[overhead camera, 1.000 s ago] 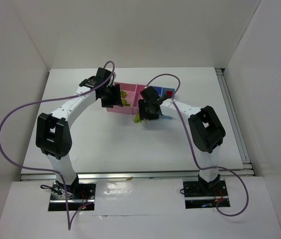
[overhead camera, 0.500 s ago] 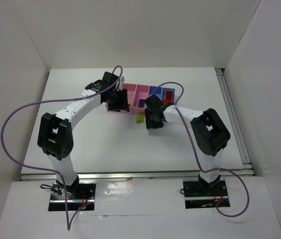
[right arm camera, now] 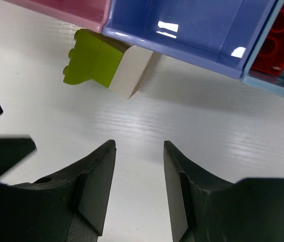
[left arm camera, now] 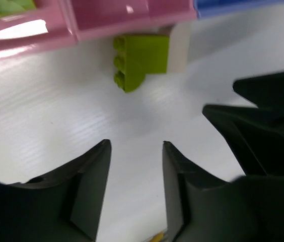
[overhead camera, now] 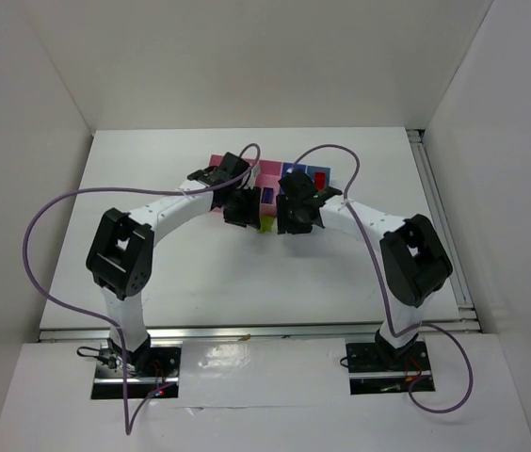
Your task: Sort the legos into containers by color
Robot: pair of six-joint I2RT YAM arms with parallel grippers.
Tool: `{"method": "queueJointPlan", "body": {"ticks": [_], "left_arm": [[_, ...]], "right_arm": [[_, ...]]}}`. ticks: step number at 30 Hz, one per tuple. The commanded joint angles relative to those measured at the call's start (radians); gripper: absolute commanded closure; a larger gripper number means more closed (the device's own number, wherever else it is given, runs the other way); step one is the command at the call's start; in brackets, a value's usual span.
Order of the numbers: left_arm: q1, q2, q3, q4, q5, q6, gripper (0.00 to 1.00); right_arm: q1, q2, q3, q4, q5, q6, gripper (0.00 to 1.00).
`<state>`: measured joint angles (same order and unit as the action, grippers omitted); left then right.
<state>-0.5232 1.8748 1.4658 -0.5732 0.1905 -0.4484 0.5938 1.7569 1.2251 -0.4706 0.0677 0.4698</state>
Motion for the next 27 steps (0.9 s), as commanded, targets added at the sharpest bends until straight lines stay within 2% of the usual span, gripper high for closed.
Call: {"method": "queueJointPlan", "body": {"ticks": [1,2,8,16,19,20,22,27], "left_arm": [[-0.001,0.033,-0.001,0.09,-0.109,-0.038,0.46],[-0.011,0.044,-0.001,0.104,-0.109,-0.038,0.51],[-0.021,0.125,0.036,0.15,-0.108,-0.07,0.52],[-0.031,0.138,0.033,0.234,-0.118,-0.104,0.5],[-0.031,0.138,0.034,0.257,-0.118,-0.095,0.45],[-0.031,0.151,0.044,0.257,-0.118,-0.095,0.39],[-0.031,0.167,0.063,0.234,-0.129,-0.085,0.34],[-0.031,0.195,0.096,0.234,-0.14,-0.075,0.34]], "right_arm": [[-0.011,-0.05,0.033,0.003,0.009,0.029,0.49],[-0.011,-0.062,0.033,0.003,0.02,0.029,0.49],[-0.029,-0.141,0.011,-0.049,0.089,0.029,0.49],[-0.08,-0.218,-0.047,-0.082,0.11,0.029,0.48],[-0.089,-0.238,-0.059,-0.092,0.11,0.029,0.48],[-0.089,-0.238,-0.059,-0.092,0.11,0.029,0.48],[-0.098,-0.238,-0.059,-0.102,0.11,0.029,0.48],[-0.098,-0.228,-0.059,-0.102,0.109,0.029,0.48]]}}
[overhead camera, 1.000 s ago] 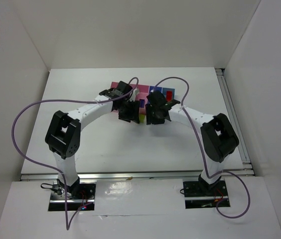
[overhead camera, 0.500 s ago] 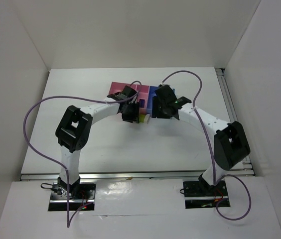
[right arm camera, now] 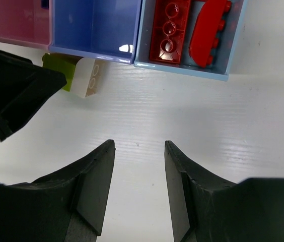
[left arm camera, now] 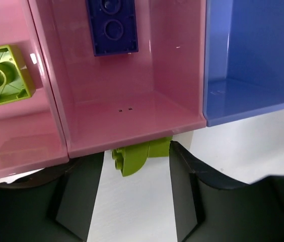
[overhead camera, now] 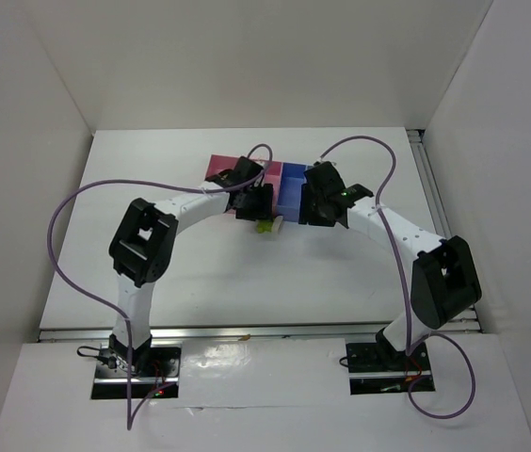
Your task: Sort the legos into containers by color
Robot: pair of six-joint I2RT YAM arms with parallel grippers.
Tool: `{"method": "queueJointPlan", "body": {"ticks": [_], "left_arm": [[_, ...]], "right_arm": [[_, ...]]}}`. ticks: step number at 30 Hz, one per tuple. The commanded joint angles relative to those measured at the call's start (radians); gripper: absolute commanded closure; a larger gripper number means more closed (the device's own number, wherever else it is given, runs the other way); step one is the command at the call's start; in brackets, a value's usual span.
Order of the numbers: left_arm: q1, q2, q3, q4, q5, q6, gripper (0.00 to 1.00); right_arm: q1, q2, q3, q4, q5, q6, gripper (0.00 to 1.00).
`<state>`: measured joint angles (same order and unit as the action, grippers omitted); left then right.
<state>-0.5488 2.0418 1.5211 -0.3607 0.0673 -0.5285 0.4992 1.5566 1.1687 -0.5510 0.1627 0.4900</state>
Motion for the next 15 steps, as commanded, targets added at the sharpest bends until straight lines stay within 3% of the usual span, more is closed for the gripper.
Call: {"method": "queueJointPlan", "body": {"ticks": [1,3,7,15], "left_arm": [[-0.005,0.04,0.054,0.022,-0.017,0.005,0.36],[-0.005,0.049,0.065,0.022,0.003,0.005,0.36],[-0.005,0.058,0.065,0.034,0.003,0.005,0.47],[-0.014,-0.014,-0.073,0.043,0.025,0.005,0.63]], "right_arm": [[-0.004,-0.027,-0.003,-0.021,0.014,0.009,0.48],[-0.004,-0.017,-0.003,-0.021,0.014,0.009,0.48],[-0.004,-0.016,-0.003,-0.021,0.005,-0.001,0.48],[-0.004,-0.016,-0.003,-0.021,0.014,-0.001,0.48]]}}
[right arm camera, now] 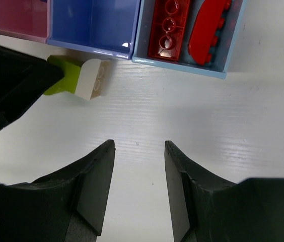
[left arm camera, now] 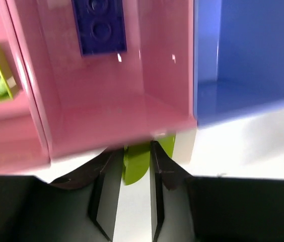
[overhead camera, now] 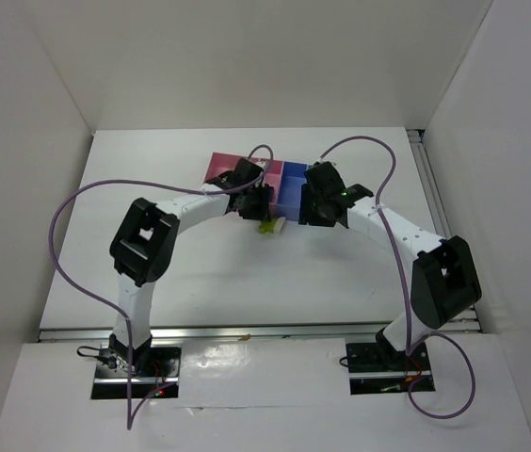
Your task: Sort the legos into containers by color
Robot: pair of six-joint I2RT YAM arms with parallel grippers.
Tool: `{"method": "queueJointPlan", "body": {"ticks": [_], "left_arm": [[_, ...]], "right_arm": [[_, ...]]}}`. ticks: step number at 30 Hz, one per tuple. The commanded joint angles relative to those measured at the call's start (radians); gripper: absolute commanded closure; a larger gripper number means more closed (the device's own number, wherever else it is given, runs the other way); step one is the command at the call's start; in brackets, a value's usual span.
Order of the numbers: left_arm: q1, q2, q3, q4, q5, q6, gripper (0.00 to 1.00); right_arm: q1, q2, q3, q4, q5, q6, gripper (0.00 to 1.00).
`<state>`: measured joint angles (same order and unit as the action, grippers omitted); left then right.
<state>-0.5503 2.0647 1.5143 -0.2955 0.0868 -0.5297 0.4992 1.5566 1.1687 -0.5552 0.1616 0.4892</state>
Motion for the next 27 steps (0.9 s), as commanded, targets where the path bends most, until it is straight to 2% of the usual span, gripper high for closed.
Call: {"method": "queueJointPlan", "body": {"ticks": [1,5,14,17,20,24,27], "left_arm": [[-0.013,-0.067,-0.081,-0.022,0.005,0.007,0.63],[-0.013,-0.126,-0.146,-0.034,0.014,0.016,0.64],[-0.031,-0.219,-0.258,-0.079,0.027,0.016,0.64],[-0.031,-0.259,-0.278,-0.103,0.027,0.036,0.64],[-0.031,-0.282,-0.278,-0.134,0.047,0.057,0.58],[-0.031,-0.304,-0.267,-0.165,0.07,0.076,0.45],[-0.031,-0.322,-0.302,-0.152,0.07,0.085,0.42]], "right_arm": [[-0.004,-0.016,-0.003,-0.017,0.015,0.0,0.48],[-0.004,-0.003,-0.003,-0.006,-0.005,0.0,0.48],[0.01,0.049,0.016,0.029,-0.157,-0.031,0.48],[0.047,0.078,0.025,0.038,-0.192,-0.051,0.44],[0.065,0.108,0.034,0.038,-0.207,-0.051,0.41],[0.075,0.137,0.034,0.055,-0.276,-0.064,0.39],[0.075,0.169,0.034,0.095,-0.356,-0.083,0.35]]}}
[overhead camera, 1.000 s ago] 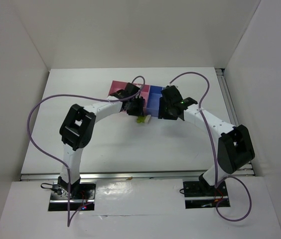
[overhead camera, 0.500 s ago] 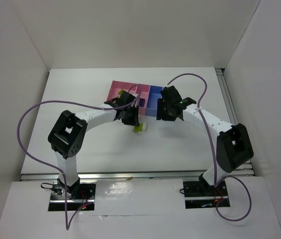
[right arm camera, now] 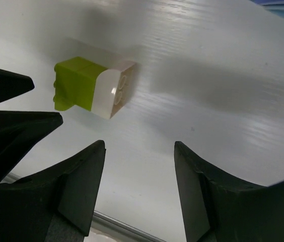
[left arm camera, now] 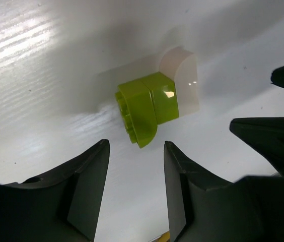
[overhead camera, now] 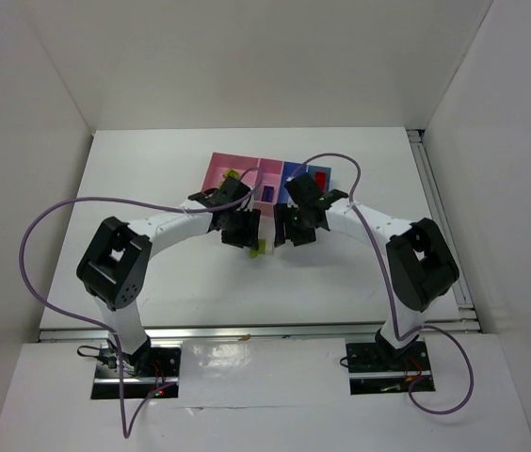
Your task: Sort the legos into containers by color
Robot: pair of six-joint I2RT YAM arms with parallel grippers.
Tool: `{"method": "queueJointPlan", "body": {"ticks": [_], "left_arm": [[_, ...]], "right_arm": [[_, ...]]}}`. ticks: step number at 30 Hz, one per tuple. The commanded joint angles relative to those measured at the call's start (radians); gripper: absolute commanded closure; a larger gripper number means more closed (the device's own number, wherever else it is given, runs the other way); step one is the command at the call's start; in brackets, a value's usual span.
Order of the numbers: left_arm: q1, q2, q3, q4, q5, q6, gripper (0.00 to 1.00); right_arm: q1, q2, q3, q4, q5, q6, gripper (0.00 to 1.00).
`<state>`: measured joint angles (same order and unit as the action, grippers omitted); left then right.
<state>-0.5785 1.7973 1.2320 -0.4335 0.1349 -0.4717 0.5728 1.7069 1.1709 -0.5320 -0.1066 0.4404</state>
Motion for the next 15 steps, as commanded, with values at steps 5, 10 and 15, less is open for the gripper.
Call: {"method": "queueJointPlan", "body": {"ticks": [5,10,15], "left_arm": [[-0.003,-0.055,-0.039,0.018,0.022,-0.008,0.42],[0.032,-0.042,-0.039,0.039,0.052,-0.03,0.42],[0.032,-0.019,-0.039,0.05,0.063,-0.03,0.42]], "right_arm": [[0.012,0.069,0.032,0.133,-0.123,-0.034,0.34],[0.012,0.089,0.032,0.168,-0.114,-0.025,0.33],[0.021,0.122,0.041,0.193,-0.114,-0.016,0.27]]}}
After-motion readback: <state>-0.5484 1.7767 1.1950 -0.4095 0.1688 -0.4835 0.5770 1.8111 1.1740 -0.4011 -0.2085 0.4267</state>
